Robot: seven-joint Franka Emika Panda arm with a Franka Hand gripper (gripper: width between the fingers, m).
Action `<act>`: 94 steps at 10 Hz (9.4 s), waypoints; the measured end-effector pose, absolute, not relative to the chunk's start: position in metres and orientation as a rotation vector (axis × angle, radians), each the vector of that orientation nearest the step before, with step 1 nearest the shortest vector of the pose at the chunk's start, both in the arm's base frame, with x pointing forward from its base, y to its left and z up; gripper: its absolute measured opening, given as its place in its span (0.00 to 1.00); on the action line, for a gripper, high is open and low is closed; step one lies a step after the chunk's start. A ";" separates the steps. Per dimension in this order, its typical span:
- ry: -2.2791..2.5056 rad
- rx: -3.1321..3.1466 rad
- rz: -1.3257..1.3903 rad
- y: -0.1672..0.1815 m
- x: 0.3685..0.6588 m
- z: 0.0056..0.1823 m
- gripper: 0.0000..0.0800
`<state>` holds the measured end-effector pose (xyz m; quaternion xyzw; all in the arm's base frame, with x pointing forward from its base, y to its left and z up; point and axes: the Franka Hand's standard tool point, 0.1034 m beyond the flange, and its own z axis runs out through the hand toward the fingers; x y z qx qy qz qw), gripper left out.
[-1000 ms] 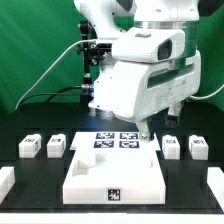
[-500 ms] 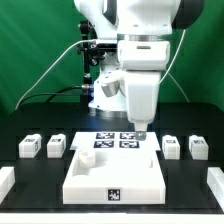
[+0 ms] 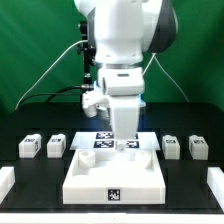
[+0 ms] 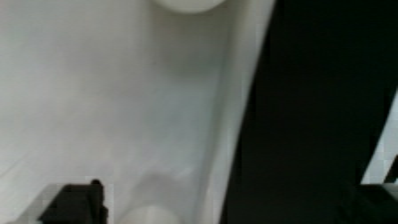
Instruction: Assemble one leg
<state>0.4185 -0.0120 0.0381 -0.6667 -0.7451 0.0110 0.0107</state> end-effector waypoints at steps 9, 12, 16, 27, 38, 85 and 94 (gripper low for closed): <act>-2.175 -2.192 0.041 -0.038 0.402 0.008 0.15; -2.177 -2.195 0.036 -0.039 0.403 0.008 0.08; -2.178 -2.197 0.034 -0.039 0.403 0.008 0.08; -2.106 -2.182 0.069 0.045 0.496 0.008 0.09; -2.108 -2.183 0.062 0.044 0.497 0.008 0.81; 0.043 -2.822 1.237 0.174 0.397 0.023 0.81; 0.066 -2.823 1.262 0.179 0.385 0.009 0.36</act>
Offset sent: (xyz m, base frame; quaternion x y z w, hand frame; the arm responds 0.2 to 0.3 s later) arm 0.0000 0.0000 0.0000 0.0000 0.0000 0.0000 1.0000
